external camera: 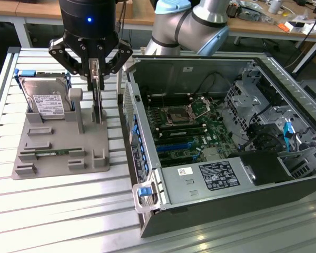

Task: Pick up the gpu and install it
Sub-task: 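Pick up the gpu and move the gpu toward the slot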

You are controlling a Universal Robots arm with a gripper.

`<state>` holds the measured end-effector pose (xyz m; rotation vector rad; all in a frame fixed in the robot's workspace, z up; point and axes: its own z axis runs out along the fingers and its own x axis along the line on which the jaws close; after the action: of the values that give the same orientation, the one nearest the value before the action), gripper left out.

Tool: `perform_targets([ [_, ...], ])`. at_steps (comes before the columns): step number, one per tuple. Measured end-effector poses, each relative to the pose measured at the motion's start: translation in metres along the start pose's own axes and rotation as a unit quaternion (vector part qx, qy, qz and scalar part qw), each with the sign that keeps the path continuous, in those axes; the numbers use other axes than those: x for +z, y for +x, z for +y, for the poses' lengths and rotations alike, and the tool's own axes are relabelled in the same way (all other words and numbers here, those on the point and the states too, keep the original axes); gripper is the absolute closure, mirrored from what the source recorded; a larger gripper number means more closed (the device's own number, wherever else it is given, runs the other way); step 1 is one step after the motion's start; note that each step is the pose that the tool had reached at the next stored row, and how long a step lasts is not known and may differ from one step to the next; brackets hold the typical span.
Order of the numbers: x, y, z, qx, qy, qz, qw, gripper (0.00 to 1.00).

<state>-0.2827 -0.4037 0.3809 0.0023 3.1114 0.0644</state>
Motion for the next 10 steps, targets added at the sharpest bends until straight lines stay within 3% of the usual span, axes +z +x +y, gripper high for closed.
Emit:
perform_targets([
  [10, -0.0052, -0.0002, 0.0002, 0.000, 0.0000, 0.0000, 1.0000, 0.73],
])
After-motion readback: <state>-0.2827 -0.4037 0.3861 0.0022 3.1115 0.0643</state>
